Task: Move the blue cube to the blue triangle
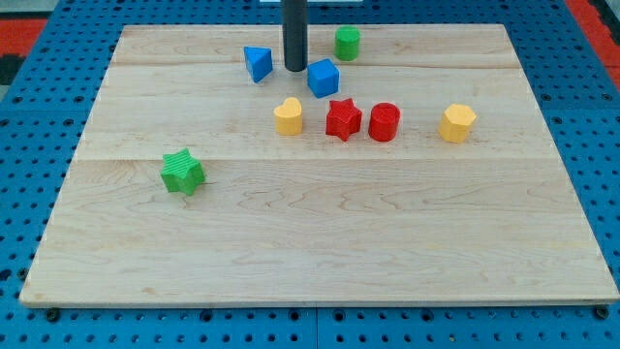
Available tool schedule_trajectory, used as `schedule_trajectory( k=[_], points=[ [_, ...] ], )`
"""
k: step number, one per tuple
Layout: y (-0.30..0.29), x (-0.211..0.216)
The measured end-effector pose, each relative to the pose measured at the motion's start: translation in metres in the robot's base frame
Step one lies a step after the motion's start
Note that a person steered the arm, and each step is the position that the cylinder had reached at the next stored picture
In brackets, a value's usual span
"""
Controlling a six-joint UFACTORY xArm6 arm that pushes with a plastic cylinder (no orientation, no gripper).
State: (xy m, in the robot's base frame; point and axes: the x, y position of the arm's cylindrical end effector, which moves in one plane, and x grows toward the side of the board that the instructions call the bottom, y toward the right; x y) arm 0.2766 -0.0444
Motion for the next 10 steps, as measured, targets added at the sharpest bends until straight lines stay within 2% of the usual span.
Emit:
schedule_trajectory(
  k=[1, 2, 3, 4, 5, 6, 8, 9, 10],
  points=[
    [-0.017, -0.012],
    [-0.07, -0.015],
    [-0.069, -0.016],
    [0.062, -0.016],
    [0.105, -0.013],
    [0.108, 0.001],
    [0.027, 0.028],
    [0.022, 0.053],
    [0.052, 0.074]
  ],
)
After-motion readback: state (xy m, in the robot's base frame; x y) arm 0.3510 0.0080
